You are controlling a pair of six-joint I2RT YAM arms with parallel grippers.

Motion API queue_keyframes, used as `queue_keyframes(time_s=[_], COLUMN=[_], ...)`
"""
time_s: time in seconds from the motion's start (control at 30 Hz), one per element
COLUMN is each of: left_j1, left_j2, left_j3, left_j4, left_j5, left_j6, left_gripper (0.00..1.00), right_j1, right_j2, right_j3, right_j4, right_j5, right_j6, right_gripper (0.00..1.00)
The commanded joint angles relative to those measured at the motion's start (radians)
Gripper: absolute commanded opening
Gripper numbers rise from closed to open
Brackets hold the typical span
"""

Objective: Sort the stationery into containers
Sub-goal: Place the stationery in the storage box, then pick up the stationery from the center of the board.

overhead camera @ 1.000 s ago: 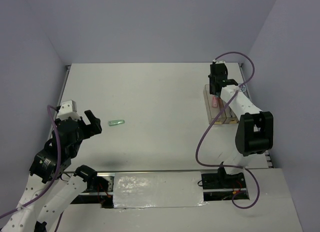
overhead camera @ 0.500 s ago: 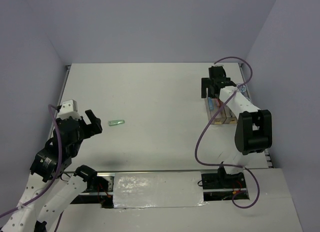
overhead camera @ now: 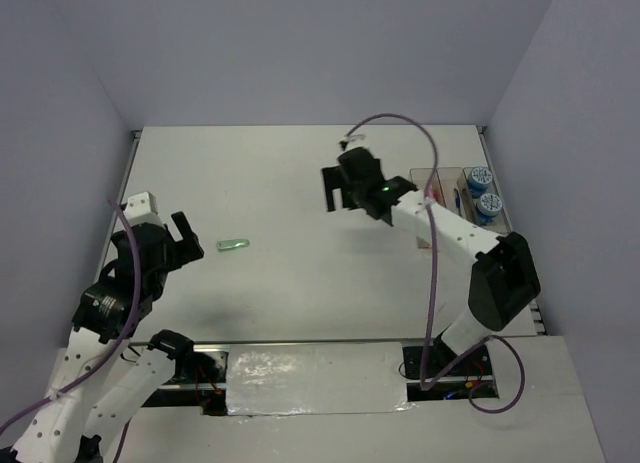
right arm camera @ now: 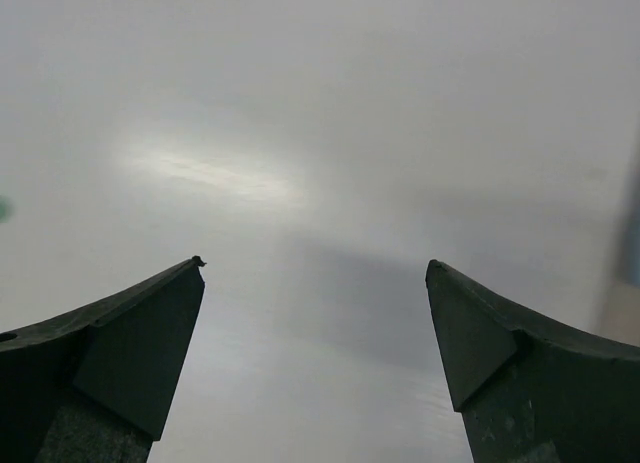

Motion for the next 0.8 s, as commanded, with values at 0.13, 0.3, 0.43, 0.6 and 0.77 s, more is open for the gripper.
queue_keyframes(time_s=[0.13,0.3,0.43,0.6,0.77], left_j1=[0.067,0.070,0.070,0.072,0.077], left_j2=[0.069,0.282,0.480,0.718,0.901], left_j3=[0.028,0.094,0.134,0.174,0.244], left_j4=[0.028,-0.013,-0.051,-0.085,-0.125], left_j5=[0.004,-0.008,-0.002,-0.067,-0.102], left_j6=[0.020,-0.061,-0.289,-0.670,-0.882], left_gripper=[0.99,0.99,0.99,0.99,0.98], right_j1=[0.343,0.404,0.409,0.420,0.420], right_j2=[0.319,0.290,0.177,0.007,-0.161], right_j3=[0.340,0.286,0.170,0.017,-0.184], right_j4=[-0.052,-0.001,0.026,-0.020,0.006], right_j5=[0.179,0.257,0.297,0.354,0.360], right_j6=[0.303,0.433,0.450,0.447,0.438], right_gripper=[1.00,1.00,1.00,1.00,1.00])
